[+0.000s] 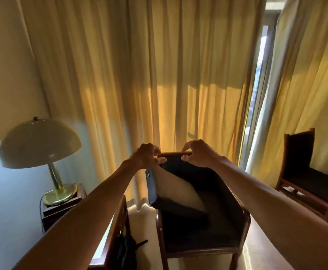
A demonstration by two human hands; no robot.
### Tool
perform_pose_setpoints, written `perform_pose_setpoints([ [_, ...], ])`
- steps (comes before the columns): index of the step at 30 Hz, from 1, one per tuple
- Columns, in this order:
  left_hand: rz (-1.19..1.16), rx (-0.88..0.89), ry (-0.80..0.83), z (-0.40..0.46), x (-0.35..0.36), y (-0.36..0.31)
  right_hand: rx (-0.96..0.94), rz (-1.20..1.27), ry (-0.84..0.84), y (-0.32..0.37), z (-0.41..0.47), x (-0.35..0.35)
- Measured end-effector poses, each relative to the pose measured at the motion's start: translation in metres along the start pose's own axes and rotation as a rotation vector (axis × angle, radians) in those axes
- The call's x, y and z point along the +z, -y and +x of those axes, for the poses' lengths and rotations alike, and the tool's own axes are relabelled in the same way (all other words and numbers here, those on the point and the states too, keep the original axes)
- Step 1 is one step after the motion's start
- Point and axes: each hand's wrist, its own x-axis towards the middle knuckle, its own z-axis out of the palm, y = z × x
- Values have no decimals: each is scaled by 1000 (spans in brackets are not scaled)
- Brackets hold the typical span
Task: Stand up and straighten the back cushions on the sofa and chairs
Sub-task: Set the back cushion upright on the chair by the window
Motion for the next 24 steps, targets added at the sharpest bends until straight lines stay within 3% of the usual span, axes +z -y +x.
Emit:
perform_pose_setpoints([
  [12,-81,-116,19,276,103,55,33,76,136,-171,238,66],
  [24,-153,-379,-24,424,200,181,80,174,354,-242,413,220],
])
